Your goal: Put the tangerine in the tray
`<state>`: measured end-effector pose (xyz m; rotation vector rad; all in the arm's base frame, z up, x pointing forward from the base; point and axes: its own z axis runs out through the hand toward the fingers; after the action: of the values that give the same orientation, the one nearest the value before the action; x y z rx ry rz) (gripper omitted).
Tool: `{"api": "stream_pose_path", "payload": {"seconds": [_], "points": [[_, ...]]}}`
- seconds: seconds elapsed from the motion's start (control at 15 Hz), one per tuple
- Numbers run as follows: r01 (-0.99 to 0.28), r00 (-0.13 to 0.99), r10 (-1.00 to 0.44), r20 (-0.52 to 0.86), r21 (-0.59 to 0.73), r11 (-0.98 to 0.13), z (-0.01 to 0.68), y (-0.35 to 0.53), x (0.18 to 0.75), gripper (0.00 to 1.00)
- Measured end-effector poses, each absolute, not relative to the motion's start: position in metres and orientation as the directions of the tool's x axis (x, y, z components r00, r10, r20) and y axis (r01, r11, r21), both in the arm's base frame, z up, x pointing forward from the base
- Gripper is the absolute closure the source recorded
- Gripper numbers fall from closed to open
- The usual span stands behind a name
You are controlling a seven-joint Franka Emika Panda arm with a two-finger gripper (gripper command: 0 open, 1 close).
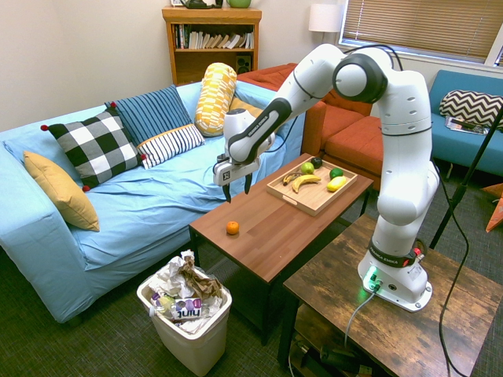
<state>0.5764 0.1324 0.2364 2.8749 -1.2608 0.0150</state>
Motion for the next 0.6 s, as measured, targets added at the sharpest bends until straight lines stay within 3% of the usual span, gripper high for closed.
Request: {"api": "stream_pose_path", "payload": {"seconds": [0.6], "points": [[-0.731,0.673,-0.737,-0.055,0.099,-0.675,0.130,0.154,0.592,0.00]]}}
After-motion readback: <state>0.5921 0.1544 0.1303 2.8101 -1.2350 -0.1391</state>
